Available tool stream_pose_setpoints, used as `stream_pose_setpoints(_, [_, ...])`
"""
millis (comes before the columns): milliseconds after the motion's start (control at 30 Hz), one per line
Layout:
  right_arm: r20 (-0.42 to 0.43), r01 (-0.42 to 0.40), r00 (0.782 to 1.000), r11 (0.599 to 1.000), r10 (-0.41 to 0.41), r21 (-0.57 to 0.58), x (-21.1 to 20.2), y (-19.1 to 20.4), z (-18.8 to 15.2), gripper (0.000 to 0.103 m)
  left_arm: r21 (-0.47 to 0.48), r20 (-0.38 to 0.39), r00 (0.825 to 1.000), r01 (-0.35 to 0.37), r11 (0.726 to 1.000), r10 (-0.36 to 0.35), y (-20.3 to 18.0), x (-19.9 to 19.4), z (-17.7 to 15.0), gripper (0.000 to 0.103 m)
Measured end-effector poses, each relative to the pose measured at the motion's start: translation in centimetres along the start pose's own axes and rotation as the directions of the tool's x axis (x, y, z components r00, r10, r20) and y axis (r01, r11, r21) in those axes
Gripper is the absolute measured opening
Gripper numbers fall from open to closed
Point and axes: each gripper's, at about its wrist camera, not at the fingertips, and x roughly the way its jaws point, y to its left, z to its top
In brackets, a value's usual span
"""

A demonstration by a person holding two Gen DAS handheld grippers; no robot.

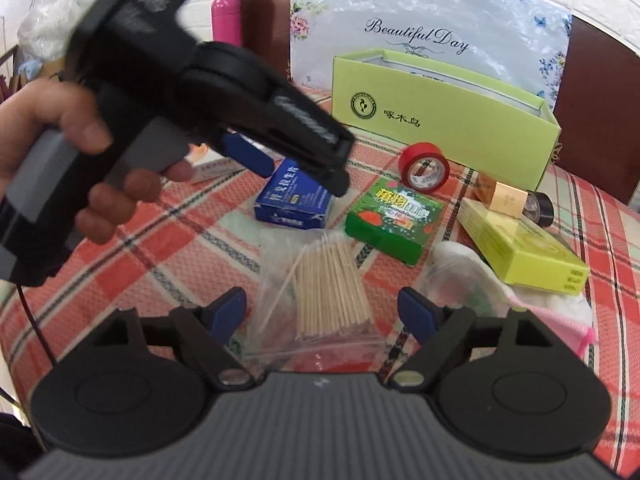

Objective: Organize objects
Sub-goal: 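Grasp the toothpick bag with right tool while left tool grasps the blue medicine box, then carry blue box and toothpick bag into the lime-green box and release both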

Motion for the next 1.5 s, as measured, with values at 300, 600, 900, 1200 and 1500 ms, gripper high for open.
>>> stream_pose_setpoints(300, [-0.02,-0.132,0.991,0.991,0.132,-0.012,-0.9,1.3,-0.4,0.03,0.084,-0.04,0.998,0.043,0.996,-0.04,1.5,-1.4,-2.1,0.065])
stream_pose_setpoints(600, [-0.023,-0.147,0.989,0.989,0.146,-0.018,-0.7,1.9,-0.5,0.036,0.075,-0.039,0.999,-0.029,0.997,0.032,1.5,-1.2,-2.4,0.071])
stream_pose_setpoints(900, [0.078,-0.23,0.971,0.971,0.224,0.072,-3.5,-0.3,0.3,0.02,0.025,0.022,1.0,0.008,1.0,-0.008,2.6,-3.2,-2.1,0.062])
stream_pose_setpoints(1200, [0.268,-0.288,0.935,0.939,0.233,0.19,-6.7,-4.8,2.9,0.018,0.013,0.158,0.984,0.08,0.997,-0.081,1.9,-7.4,0.9,0.022])
stream_pose_setpoints(1500, [0.269,-0.251,0.947,0.928,0.176,0.275,-6.5,-7.6,2.5,0.018,0.189,0.034,0.999,0.013,0.982,-0.02,0.7,-4.9,-2.2,0.069])
